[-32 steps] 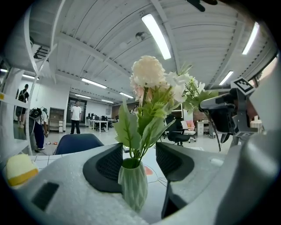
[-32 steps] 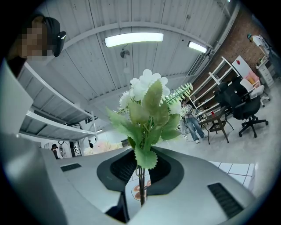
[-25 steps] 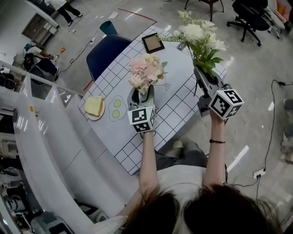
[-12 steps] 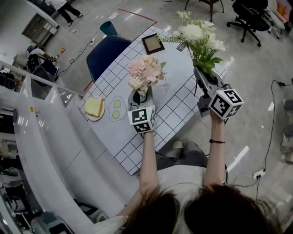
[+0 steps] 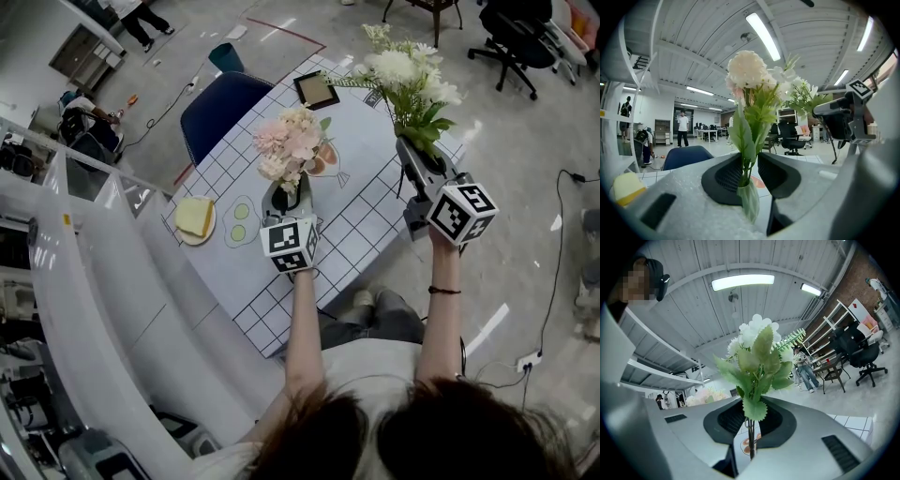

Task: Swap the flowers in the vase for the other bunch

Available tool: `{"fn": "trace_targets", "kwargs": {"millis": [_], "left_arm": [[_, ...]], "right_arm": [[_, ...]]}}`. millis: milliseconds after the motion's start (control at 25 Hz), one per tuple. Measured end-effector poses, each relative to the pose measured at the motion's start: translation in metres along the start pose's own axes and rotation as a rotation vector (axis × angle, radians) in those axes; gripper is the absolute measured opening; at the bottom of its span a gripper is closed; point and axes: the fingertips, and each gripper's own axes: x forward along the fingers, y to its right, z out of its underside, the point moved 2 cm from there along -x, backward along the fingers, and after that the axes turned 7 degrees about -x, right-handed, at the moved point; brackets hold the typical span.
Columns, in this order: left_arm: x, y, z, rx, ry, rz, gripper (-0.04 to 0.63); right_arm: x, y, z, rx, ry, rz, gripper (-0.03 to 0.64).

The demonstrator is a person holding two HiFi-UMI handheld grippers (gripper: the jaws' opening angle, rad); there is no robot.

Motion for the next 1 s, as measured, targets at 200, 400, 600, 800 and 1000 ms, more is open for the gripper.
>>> {"fn": "trace_targets", "kwargs": {"millis": [200,400,600,800,1000], "left_arm": [[-0.003,0.0,-0.008,-0.006,0.02,-0.004,0.1],[-0.005,0.001,-0.017,-0.008,0.039,-0.005,0.084],[-0.009,0.001,-0.027,-0.008,0.058,-0.007,0.073],[-0.013,0.001,-0.034,-0.017,0.071,-0.003,0.064],[-0.017,0.001,-0.042,-0.017,0.084,-0.001,0.063]], "right_arm": [[0.0,-0.002,-0.001,-0.001,0.003,-0.012,0.055],[-0.001,-0.003,-0.006,-0.004,0.006,-0.021,0.055],[-0.002,-0.004,-0.011,-0.007,0.009,-0.026,0.055],[-0.001,-0.007,-0.012,-0.008,0.01,-0.039,0.055],[-0.001,-0.01,-0.013,-0.007,0.014,-0.053,0.055]]}}
